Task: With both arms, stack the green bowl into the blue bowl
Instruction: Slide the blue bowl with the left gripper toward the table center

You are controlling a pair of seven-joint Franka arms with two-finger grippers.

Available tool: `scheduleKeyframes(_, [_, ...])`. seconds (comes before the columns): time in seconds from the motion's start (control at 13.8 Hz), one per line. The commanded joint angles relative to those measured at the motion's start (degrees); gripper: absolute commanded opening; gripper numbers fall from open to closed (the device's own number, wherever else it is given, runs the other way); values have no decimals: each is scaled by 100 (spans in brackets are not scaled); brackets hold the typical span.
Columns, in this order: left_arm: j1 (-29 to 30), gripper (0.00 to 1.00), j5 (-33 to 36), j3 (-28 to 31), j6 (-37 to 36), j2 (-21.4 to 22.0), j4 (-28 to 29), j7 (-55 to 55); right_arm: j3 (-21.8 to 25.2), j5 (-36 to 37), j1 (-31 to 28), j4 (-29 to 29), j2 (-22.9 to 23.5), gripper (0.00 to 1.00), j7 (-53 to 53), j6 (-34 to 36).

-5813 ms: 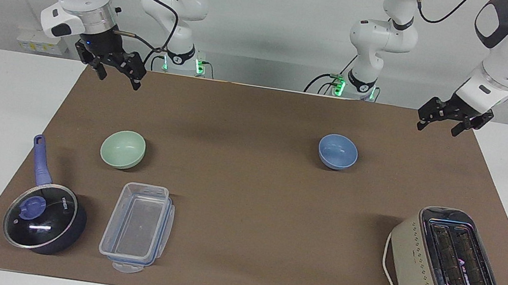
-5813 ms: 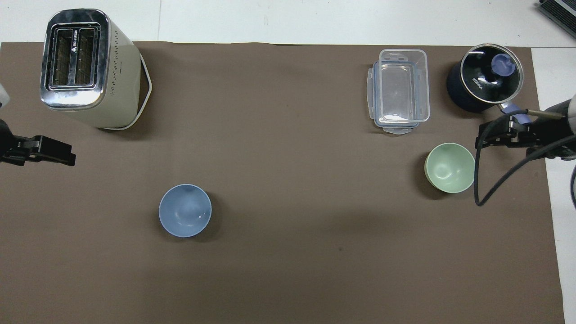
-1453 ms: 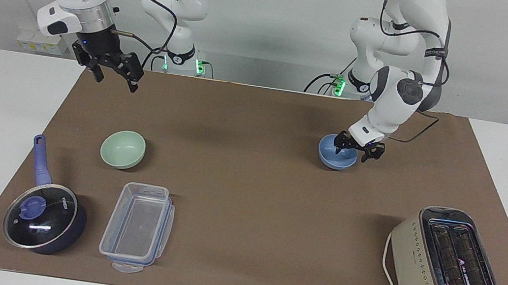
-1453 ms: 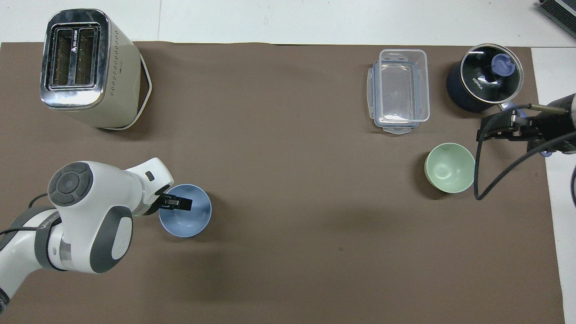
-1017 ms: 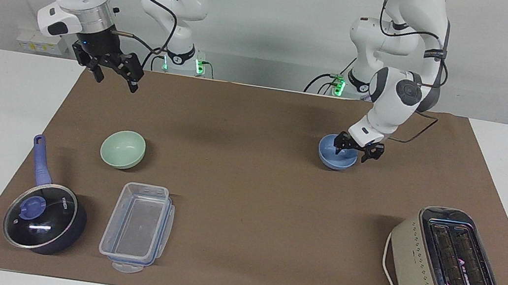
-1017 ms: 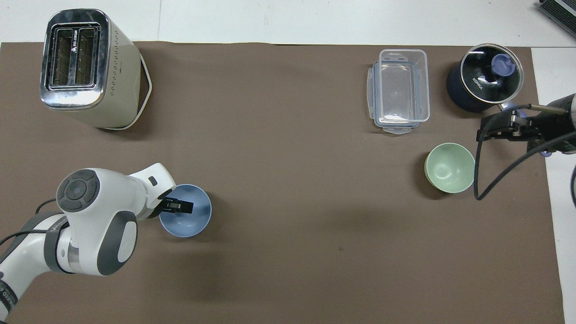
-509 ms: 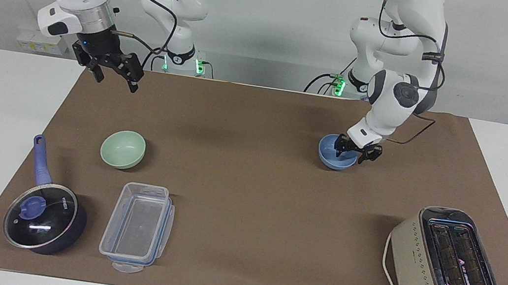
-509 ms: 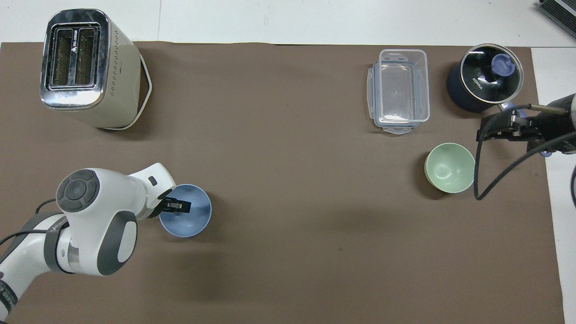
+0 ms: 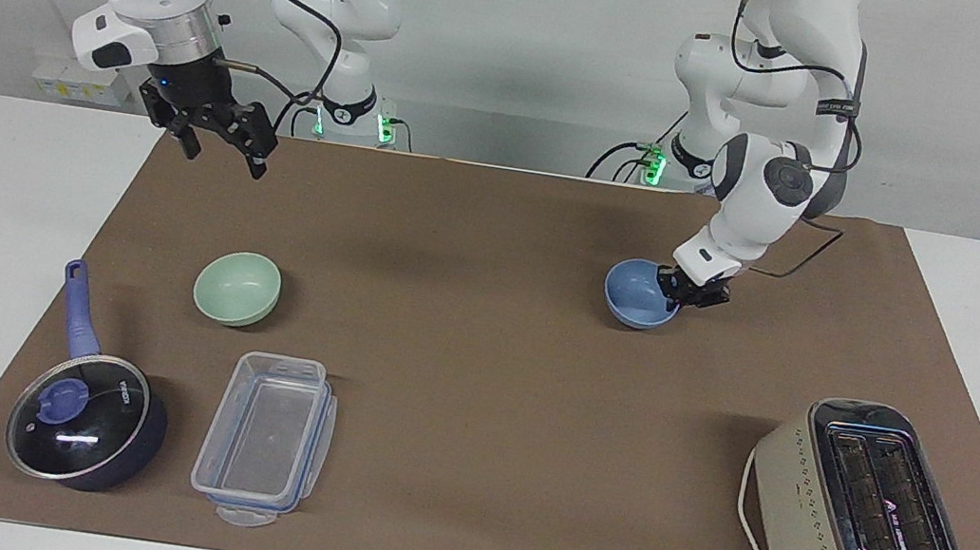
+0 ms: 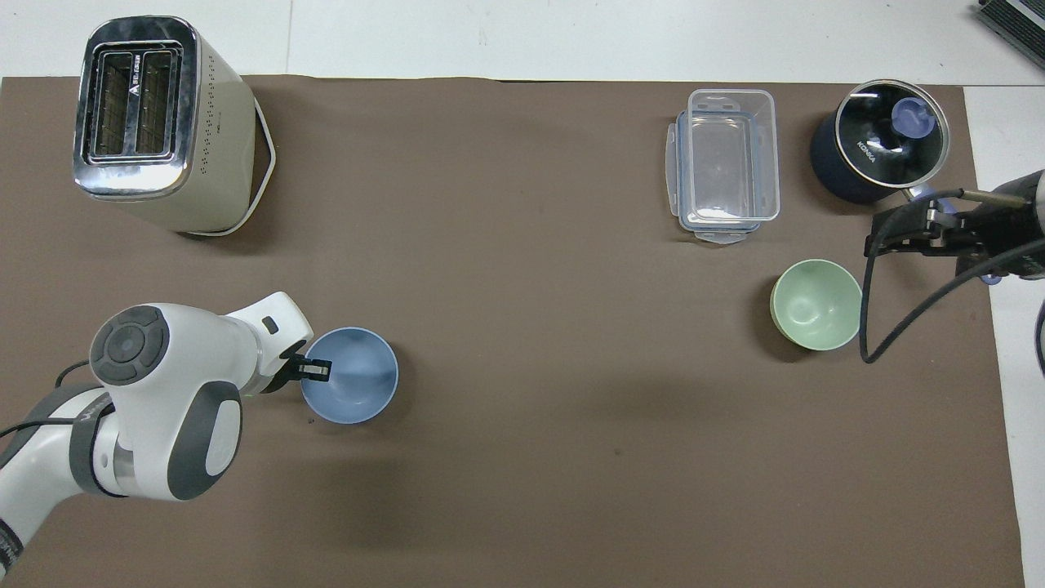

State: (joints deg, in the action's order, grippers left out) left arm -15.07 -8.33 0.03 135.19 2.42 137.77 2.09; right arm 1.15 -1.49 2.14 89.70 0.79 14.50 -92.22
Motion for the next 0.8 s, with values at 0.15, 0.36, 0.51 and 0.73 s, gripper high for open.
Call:
scheduleKeyframes(0.15, [127,0,-45,93,-773,48,-574,37,8,-71,-47,83,-53,100,-158,-95])
scheduleKeyframes(0.36, [354,0,-45,102,-1318,118,-1005,46,8,-71,-47,83,-53,100,-158,-95])
scheduleKeyframes(0.51, [495,0,-45,102,-1705,145,-1313,107,8,-71,-47,83,-53,100,-158,-95])
scheduleKeyframes(0.73, [417,0,-54,32,-1742,128,-1393,-50,8,-62,-47,83,-53,100,-158,-104])
